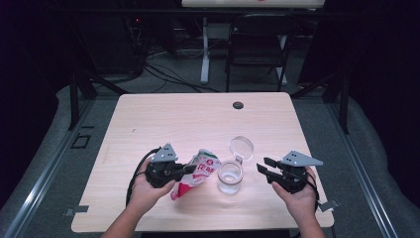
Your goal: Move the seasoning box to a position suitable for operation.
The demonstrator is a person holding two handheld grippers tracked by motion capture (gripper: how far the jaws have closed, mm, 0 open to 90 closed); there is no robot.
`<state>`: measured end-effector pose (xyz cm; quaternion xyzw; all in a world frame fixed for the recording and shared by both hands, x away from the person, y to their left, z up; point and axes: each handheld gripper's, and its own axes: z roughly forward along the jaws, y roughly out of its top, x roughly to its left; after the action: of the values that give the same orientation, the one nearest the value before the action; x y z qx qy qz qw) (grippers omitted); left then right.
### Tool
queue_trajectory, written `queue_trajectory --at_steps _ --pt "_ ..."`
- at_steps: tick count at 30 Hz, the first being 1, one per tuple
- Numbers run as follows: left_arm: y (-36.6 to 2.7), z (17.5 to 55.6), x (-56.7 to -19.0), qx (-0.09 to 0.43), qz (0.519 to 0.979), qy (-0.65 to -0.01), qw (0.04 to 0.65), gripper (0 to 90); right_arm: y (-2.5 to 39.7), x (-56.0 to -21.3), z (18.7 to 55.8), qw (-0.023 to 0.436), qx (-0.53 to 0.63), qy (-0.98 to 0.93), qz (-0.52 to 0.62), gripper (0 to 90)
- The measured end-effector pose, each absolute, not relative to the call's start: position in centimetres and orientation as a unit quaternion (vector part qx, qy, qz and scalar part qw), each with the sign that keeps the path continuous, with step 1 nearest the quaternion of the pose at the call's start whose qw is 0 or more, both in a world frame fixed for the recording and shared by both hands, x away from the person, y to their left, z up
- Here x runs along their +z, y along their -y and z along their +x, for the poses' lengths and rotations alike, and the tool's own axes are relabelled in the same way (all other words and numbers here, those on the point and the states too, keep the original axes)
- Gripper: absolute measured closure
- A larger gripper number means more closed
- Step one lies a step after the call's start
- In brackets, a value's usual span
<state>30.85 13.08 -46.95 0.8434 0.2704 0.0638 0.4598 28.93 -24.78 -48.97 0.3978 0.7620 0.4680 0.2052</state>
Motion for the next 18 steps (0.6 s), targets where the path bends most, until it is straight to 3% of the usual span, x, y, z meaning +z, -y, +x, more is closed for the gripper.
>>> queue_trajectory --at_steps 18 --pt "-14.4 28.4 -50.1 0.063 0.835 -0.275 0.473 87.3 22.0 -44.9 27.6 0.202 0.496 -0.777 0.331 61.4"
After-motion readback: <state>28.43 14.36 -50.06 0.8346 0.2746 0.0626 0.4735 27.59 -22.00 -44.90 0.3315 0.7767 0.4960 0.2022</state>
